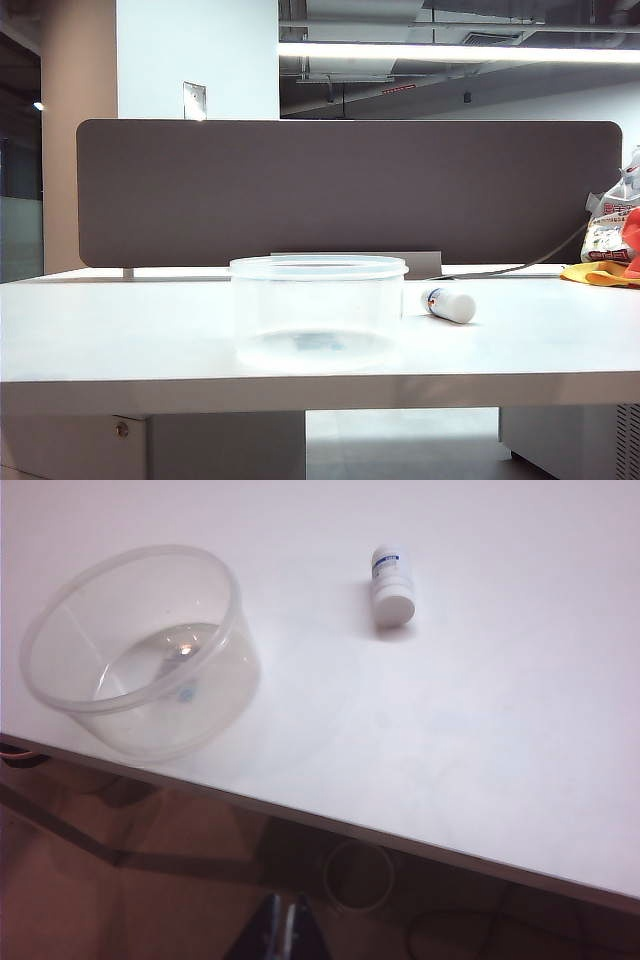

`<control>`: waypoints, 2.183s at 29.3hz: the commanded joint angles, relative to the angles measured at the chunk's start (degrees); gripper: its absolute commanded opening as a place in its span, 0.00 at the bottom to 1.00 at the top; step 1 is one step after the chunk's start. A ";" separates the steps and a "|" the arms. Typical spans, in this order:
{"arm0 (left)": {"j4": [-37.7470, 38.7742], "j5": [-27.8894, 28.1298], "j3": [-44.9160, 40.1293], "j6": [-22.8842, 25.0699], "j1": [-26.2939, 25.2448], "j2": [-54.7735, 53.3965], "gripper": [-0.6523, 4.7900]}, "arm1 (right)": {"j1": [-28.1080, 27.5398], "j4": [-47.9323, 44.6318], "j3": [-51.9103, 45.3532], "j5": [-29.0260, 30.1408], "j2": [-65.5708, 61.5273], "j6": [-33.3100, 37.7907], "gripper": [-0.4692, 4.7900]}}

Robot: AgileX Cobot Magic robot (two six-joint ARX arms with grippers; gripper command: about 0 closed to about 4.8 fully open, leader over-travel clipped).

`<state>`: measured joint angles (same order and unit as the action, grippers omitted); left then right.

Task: Remove the lid of the round box, pick up the small white medicine bottle inside, and place it on the table.

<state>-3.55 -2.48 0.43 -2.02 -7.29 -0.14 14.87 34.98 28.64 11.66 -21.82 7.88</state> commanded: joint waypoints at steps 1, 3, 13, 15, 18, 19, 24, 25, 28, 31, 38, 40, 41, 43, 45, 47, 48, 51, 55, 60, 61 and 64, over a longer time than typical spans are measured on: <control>2.34 -0.17 -0.02 0.79 -0.04 -0.04 0.22 | 0.02 -0.74 0.22 0.02 0.02 -0.15 0.13; 3.67 -0.35 -0.02 1.25 -0.04 -0.04 0.22 | 0.02 -0.74 0.22 0.02 0.02 -0.15 0.13; 3.98 -0.31 -0.02 0.72 -0.04 -0.04 0.22 | 0.02 -0.74 0.22 0.04 0.15 -0.15 0.13; 4.00 -0.33 -0.02 0.72 -0.04 -0.04 0.22 | 0.02 -0.70 0.22 0.02 0.35 -0.15 0.13; 4.00 -0.31 -0.02 0.72 -0.04 -0.04 0.22 | 0.02 -0.74 0.22 0.04 0.46 -0.15 0.13; 3.98 -0.31 -0.02 0.72 -0.04 -0.04 0.22 | 0.02 -0.74 0.22 0.04 0.44 -0.15 0.13; 4.00 -0.31 -0.02 0.72 -0.04 -0.04 0.22 | 0.02 -0.74 0.22 0.02 0.48 -0.15 0.13; 3.98 -0.31 -0.02 0.72 -0.04 -0.04 0.22 | 0.02 -0.74 0.22 0.02 0.48 -0.15 0.13; 3.98 -0.31 -0.02 0.72 -0.04 -0.04 0.22 | 0.00 -1.40 0.15 -0.59 0.48 -3.02 0.13; 3.98 -0.33 -0.02 0.72 -0.04 -0.04 0.22 | -1.64 -6.27 -0.66 -2.99 1.01 -6.27 0.13; 4.00 -0.31 -0.02 0.72 -0.04 -0.04 0.22 | -10.12 -28.48 -11.74 -3.23 11.32 -5.77 0.13; 4.00 -0.13 -0.02 0.72 -0.04 -0.04 0.22 | -12.39 -31.61 -14.97 -4.46 15.10 -4.00 0.13; 4.00 -0.15 -0.02 0.72 -0.04 -0.04 0.22 | -13.38 -32.85 -16.37 -4.48 16.61 -3.26 0.13; 4.00 -0.26 -0.02 0.72 -0.04 -0.04 0.22 | -15.02 -34.67 -18.93 -4.52 19.45 -2.14 0.13; 3.98 -0.22 -0.02 0.72 -0.04 -0.04 0.22 | -15.80 -35.54 -20.81 -4.46 21.07 -2.10 0.13; 4.00 -0.22 -0.02 0.72 -0.04 -0.04 0.22 | -15.96 -35.71 -22.47 -4.35 21.62 -2.12 0.13; 4.00 -0.24 -0.02 0.72 -0.04 -0.04 0.22 | -15.96 -35.74 -23.12 -4.26 21.66 -2.12 0.13; 4.00 -0.24 -0.02 0.72 -0.04 -0.04 0.22 | -15.96 -36.81 -25.88 -4.26 21.66 -2.38 0.13; 4.02 -0.22 -0.02 0.72 -0.04 -0.04 0.22 | -15.96 -36.57 -28.37 -4.33 21.66 -3.30 0.13; 4.11 -0.22 -0.02 0.72 -0.04 -0.04 0.22 | -15.96 -34.27 -28.37 -4.26 21.66 -8.48 0.13; 4.11 -0.22 -0.02 0.72 -0.04 -0.04 0.22 | -15.96 -34.12 -28.35 -4.26 21.66 -9.18 0.13; 4.13 -0.24 -0.02 0.72 -0.04 -0.04 0.22 | -15.96 -32.94 -28.35 -4.31 21.66 -10.73 0.13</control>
<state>1.10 -2.50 0.43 -1.15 -7.31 -0.14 -1.13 1.87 0.51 7.31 -0.16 -1.54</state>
